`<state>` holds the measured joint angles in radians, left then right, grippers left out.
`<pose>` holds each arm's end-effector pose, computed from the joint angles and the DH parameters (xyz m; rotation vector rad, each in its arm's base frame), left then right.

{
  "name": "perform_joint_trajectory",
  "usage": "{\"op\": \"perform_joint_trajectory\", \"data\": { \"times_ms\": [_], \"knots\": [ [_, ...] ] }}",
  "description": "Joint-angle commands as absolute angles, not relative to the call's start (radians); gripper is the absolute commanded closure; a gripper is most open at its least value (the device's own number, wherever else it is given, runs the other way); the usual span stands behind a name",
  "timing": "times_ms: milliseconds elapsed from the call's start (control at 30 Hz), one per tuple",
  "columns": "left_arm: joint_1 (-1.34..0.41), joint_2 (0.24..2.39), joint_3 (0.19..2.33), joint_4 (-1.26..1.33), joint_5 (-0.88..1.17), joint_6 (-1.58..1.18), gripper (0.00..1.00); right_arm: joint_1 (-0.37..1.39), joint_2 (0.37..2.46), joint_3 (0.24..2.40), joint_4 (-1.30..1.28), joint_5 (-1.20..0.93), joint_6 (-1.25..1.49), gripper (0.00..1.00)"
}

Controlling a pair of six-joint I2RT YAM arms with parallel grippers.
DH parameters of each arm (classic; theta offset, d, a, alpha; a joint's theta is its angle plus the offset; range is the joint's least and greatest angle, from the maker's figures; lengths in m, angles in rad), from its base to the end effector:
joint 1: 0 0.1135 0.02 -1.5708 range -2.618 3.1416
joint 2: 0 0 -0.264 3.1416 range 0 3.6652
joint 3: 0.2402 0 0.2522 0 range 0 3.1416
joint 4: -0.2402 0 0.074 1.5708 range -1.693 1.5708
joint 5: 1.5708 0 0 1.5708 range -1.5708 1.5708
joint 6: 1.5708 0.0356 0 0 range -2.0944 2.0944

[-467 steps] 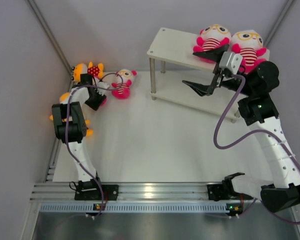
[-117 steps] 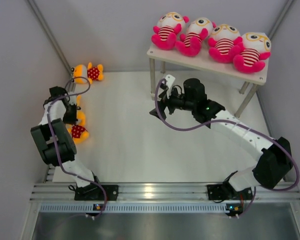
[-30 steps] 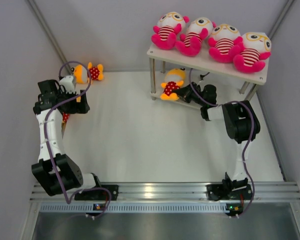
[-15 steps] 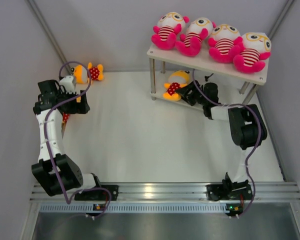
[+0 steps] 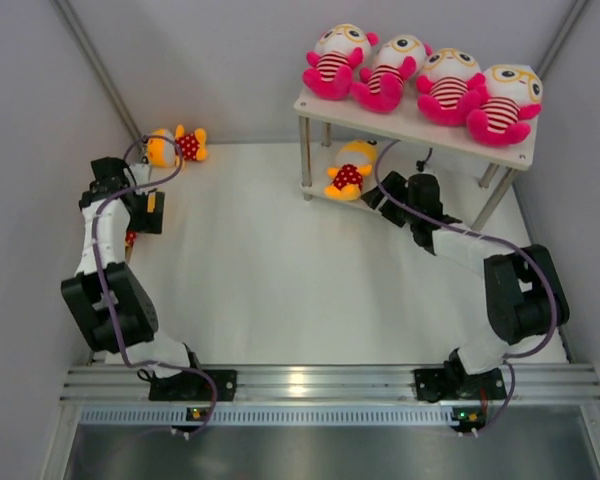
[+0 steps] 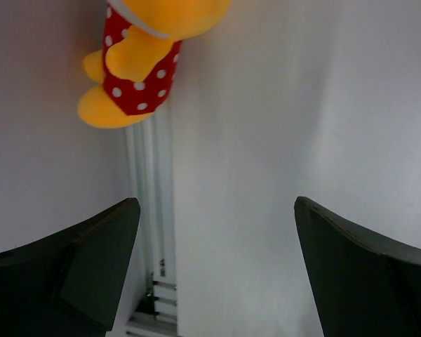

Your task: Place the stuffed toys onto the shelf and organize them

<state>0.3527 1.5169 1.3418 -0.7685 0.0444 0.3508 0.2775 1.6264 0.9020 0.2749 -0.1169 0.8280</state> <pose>0.3025 0.1097 0.3048 0.0158 2.5284 0.2298 0.3416 0.1016 0.2122 0.4997 2.0551 0.8020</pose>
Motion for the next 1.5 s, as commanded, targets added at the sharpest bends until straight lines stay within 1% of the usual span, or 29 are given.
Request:
{"op": "perform_joint_trajectory", "data": {
  "times_ms": [0, 100, 167, 367, 633, 700, 733, 767, 867, 900, 1033, 1133, 1200, 1300, 1400, 1433, 1467],
  "knots": [
    [0.356, 1.653, 1.359, -0.671, -0.32, 0.461, 0.02, 0.336, 1.508, 0.9, 0.224, -0.006, 0.697, 0.29],
    [0.359, 1.759, 1.373, -0.595, -0.412, 0.526, 0.05, 0.35, 1.454, 0.864, 0.224, -0.006, 0.672, 0.29],
    [0.373, 1.827, 1.394, -0.597, -0.436, 0.544, 0.08, 0.354, 1.413, 0.844, 0.218, 0.021, 0.661, 0.29],
    [0.44, 1.919, 1.45, -0.589, -0.349, 0.6, 0.08, 0.374, 1.344, 0.845, 0.17, 0.054, 0.597, 0.29],
    [0.452, 1.983, 1.445, -0.453, -0.221, 0.695, 0.07, 0.377, 1.307, 0.854, 0.144, 0.087, 0.571, 0.3],
    [0.453, 2.025, 1.474, -0.451, -0.213, 0.703, 0.18, 0.38, 1.298, 0.853, 0.138, 0.092, 0.568, 0.3],
    [0.454, 2.035, 1.477, -0.451, -0.212, 0.701, 0.25, 0.38, 1.286, 0.85, 0.137, 0.094, 0.565, 0.3],
    [0.454, 2.04, 1.474, -0.451, -0.203, 0.704, 0.46, 0.383, 1.278, 0.847, 0.137, 0.097, 0.561, 0.3],
    [0.454, 1.994, 1.439, -0.451, -0.098, 0.724, 0.73, 0.39, 1.258, 0.845, 0.127, 0.107, 0.54, 0.3],
    [0.454, 1.981, 1.418, -0.451, -0.074, 0.729, 1.0, 0.39, 1.252, 0.845, 0.118, 0.112, 0.54, 0.3],
    [0.453, 1.907, 1.396, -0.454, -0.045, 0.672, 1.0, 0.394, 1.224, 0.844, 0.104, 0.129, 0.526, 0.3],
    [0.448, 1.731, 1.338, -0.488, 0.03, 0.618, 1.0, 0.42, 1.195, 0.847, 0.092, 0.161, 0.499, 0.3],
    [0.434, 1.66, 1.298, -0.546, 0.107, 0.58, 1.0, 0.455, 1.183, 0.853, 0.083, 0.172, 0.469, 0.3],
    [0.356, 1.545, 1.221, -0.673, 0.17, 0.563, 1.0, 0.498, 1.177, 0.876, 0.051, 0.155, 0.457, 0.3],
    [0.217, 1.436, 1.096, -0.724, 0.186, 0.557, 1.0, 0.554, 1.189, 0.894, 0.038, 0.117, 0.454, 0.3],
    [0.125, 1.39, 1.069, -0.733, 0.183, 0.554, 1.0, 0.567, 1.193, 0.899, 0.04, 0.091, 0.451, 0.3],
    [0.077, 1.372, 1.025, -0.739, 0.184, 0.531, 1.0, 0.609, 1.2, 0.899, 0.057, 0.072, 0.431, 0.3]
  ]
}}
